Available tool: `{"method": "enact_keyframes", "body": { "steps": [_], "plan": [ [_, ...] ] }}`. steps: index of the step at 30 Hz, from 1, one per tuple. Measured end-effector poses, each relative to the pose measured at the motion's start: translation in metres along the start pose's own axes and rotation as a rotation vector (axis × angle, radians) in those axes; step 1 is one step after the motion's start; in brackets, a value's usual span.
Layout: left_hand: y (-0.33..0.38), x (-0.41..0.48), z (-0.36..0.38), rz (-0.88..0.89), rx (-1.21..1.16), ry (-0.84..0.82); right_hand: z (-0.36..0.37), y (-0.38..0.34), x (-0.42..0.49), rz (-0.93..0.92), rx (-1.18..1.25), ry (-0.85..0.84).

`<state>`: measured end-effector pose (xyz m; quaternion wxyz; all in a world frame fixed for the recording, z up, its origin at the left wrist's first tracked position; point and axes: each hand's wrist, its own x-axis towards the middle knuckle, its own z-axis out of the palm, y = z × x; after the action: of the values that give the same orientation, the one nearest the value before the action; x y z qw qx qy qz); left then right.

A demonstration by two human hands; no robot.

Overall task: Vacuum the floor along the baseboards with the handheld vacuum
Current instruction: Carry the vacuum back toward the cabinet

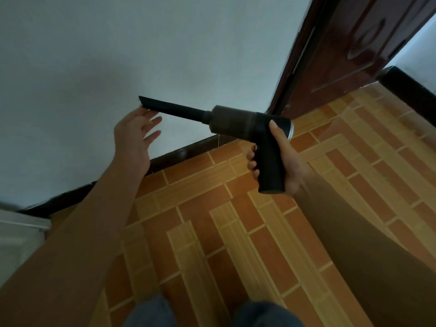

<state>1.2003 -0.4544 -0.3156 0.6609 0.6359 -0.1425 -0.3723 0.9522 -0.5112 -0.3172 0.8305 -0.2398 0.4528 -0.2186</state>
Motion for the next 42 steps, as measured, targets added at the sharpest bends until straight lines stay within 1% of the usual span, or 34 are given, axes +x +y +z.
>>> {"method": "enact_keyframes", "body": {
  "steps": [5,9,13,16,19,23,26,31,35,42],
  "plan": [
    [0.114,-0.07,0.036,-0.035,-0.018,0.006,0.035,-0.08,-0.105,0.019,-0.034,0.024],
    [0.193,-0.13,0.062,-0.063,-0.043,0.061,0.056,-0.133,-0.189,0.025,-0.061,0.038],
    [0.247,-0.178,0.076,-0.059,-0.054,0.066,0.068,-0.168,-0.25,0.003,-0.133,0.067],
    [0.27,-0.205,0.078,-0.048,-0.076,0.091,0.072,-0.181,-0.28,0.022,-0.16,0.027],
    [0.286,-0.229,0.076,-0.036,-0.086,0.108,0.069,-0.184,-0.298,0.022,-0.188,0.012],
    [0.295,-0.264,0.066,-0.006,-0.099,0.117,0.067,-0.181,-0.324,-0.058,-0.258,-0.026],
    [0.294,-0.291,0.054,0.016,-0.116,0.124,0.07,-0.174,-0.349,-0.092,-0.298,-0.016],
    [0.283,-0.349,0.031,0.039,-0.165,0.148,0.068,-0.15,-0.395,-0.081,-0.331,-0.032],
    [0.277,-0.398,0.017,0.05,-0.196,0.179,0.06,-0.132,-0.433,-0.083,-0.341,-0.079],
    [0.276,-0.469,0.007,0.093,-0.17,0.225,0.045,-0.119,-0.483,-0.09,-0.407,-0.118]
  ]
}}
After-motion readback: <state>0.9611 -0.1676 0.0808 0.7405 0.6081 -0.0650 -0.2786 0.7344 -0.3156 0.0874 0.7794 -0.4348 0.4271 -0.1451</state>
